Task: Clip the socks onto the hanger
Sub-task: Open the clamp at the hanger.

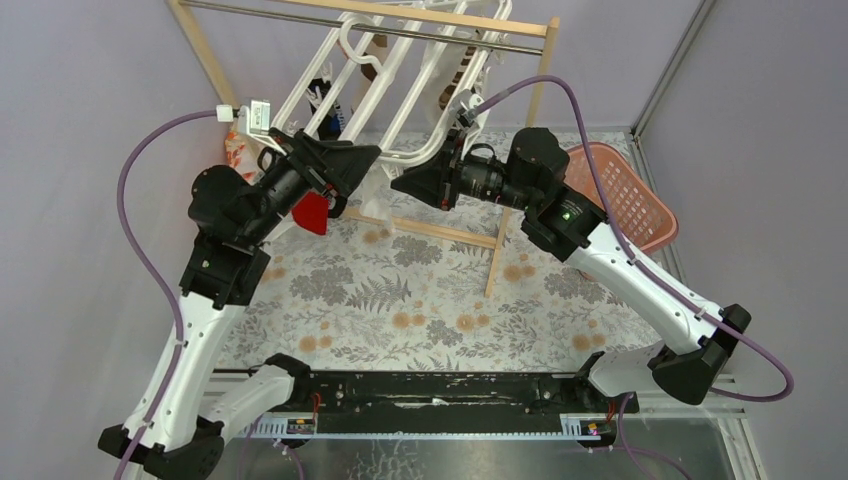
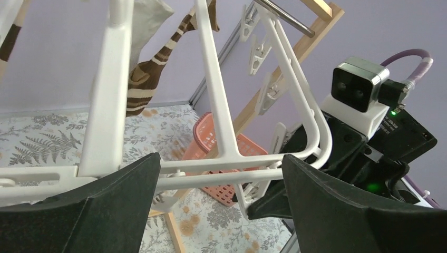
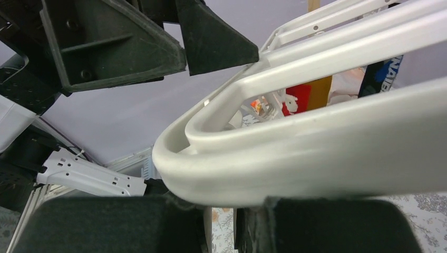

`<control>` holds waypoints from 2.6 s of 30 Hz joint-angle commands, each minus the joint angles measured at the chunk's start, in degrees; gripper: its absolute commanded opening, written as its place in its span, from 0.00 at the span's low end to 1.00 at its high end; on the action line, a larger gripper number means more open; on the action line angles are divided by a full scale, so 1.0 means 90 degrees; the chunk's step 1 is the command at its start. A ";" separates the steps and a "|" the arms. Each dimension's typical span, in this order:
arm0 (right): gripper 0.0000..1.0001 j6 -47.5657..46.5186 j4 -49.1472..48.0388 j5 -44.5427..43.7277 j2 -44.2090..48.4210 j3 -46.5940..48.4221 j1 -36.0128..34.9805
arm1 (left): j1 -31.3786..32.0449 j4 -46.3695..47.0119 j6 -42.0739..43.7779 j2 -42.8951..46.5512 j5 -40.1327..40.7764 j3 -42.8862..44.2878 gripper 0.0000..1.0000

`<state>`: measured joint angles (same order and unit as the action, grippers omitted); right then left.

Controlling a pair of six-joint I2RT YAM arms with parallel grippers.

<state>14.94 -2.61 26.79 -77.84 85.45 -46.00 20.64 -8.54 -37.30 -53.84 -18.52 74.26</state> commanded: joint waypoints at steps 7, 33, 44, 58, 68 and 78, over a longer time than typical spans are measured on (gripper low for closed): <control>0.00 -0.0073 -0.0432 -0.0245 -0.0086 0.0473 -0.0064 | 0.0079 -0.0998 -0.0125 0.0573 -0.0230 0.0649 0.92; 0.00 -0.0680 -0.0125 0.0248 0.0007 0.0355 -0.0065 | 0.0217 -0.0504 -0.1039 -0.0054 -0.0511 0.0221 0.85; 0.00 -0.1007 0.0241 -0.0443 -0.0098 0.0544 -0.0064 | 0.0623 -0.0566 -0.0992 -0.0169 0.0140 0.0162 0.83; 0.00 -0.1039 0.0241 -0.0426 -0.0244 0.0682 -0.0065 | 0.1299 -0.0441 -0.0576 -0.0424 0.1562 0.0103 0.76; 0.00 -0.1056 0.0241 -0.0351 -0.0286 0.0616 -0.0092 | 0.1457 0.0047 -0.0438 -0.0593 0.1899 -0.0026 0.62; 0.00 -0.1152 0.0475 -0.0408 -0.0304 0.0633 -0.0133 | 0.1647 0.0105 -0.0170 -0.0547 0.2684 -0.0092 0.66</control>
<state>5.61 1.93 22.11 -80.51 88.86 -46.24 34.74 -11.55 -40.97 -59.18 0.73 73.95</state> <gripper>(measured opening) 0.162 0.662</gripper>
